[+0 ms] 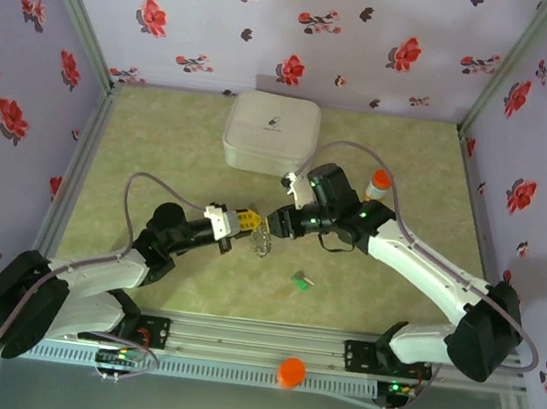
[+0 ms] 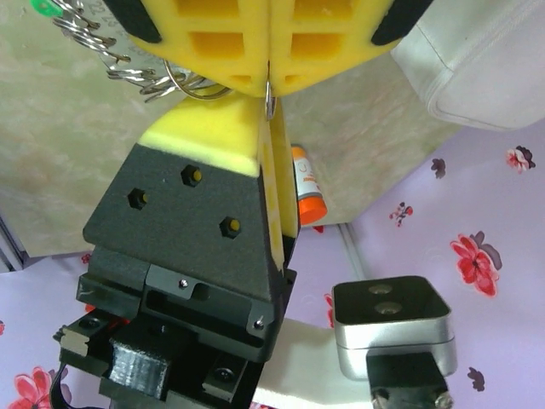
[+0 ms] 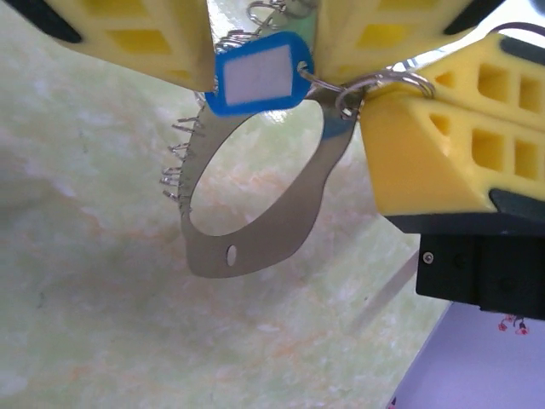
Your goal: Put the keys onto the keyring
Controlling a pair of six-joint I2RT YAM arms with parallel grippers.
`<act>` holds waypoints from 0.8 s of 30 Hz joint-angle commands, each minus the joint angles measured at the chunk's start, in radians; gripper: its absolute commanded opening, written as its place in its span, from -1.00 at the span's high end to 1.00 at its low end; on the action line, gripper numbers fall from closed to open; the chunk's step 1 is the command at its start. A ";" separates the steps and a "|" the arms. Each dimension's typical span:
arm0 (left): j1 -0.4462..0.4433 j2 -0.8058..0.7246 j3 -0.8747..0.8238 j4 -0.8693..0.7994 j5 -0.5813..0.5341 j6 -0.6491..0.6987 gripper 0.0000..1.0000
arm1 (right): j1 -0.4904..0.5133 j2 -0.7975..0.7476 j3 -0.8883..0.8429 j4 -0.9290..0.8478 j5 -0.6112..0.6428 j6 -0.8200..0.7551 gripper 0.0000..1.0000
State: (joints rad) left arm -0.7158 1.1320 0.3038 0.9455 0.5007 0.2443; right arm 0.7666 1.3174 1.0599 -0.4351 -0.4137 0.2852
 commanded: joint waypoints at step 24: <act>-0.007 0.076 0.060 0.093 0.148 -0.153 1.00 | -0.013 -0.217 -0.307 0.465 -0.044 -0.428 0.34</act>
State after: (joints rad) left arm -0.7177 1.2079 0.3382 0.9623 0.6102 0.1112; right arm 0.7589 1.1065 0.7261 0.0040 -0.4561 -0.1150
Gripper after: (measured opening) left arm 0.063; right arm 0.335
